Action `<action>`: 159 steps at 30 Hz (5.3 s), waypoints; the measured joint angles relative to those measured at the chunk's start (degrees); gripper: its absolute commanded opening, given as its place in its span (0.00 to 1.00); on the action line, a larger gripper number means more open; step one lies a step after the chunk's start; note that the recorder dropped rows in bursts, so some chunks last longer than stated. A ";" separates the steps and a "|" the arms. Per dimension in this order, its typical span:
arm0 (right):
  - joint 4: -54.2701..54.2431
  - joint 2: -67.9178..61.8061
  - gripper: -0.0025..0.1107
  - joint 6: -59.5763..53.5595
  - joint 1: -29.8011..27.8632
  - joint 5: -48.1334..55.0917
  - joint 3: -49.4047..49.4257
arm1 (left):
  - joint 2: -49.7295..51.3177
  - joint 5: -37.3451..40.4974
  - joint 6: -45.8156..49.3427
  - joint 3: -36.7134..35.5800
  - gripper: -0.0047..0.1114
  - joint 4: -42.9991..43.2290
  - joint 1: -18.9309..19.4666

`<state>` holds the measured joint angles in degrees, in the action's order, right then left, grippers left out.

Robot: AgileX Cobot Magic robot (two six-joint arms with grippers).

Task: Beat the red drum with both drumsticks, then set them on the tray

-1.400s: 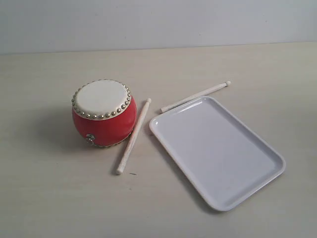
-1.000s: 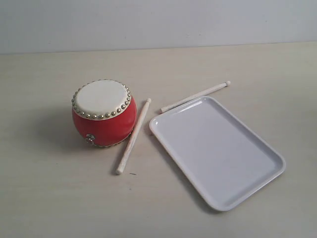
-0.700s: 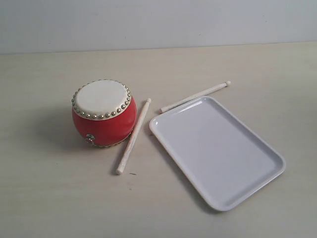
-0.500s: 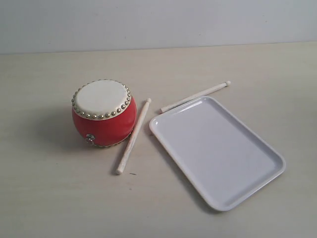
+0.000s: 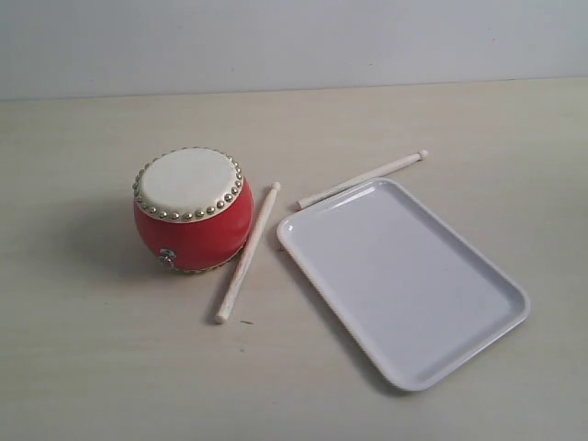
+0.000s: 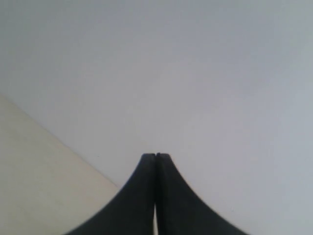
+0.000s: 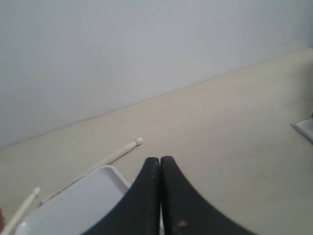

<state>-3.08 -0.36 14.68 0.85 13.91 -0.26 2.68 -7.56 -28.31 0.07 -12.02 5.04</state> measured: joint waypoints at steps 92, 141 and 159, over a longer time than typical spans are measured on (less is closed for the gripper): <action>-7.34 0.00 0.02 26.99 0.00 -5.72 0.00 | 93.94 50.42 7.12 57.02 0.37 4.60 -50.71; -7.34 0.00 0.02 26.99 0.00 -5.72 0.00 | 106.35 37.94 2.40 57.13 0.37 14.50 -50.71; -7.34 0.00 0.02 26.84 0.00 -5.72 0.00 | 106.58 36.59 2.40 57.13 0.37 14.60 -50.71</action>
<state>-10.43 -0.36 41.52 0.85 8.19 -0.26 109.26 29.04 -25.91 57.20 2.58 -45.68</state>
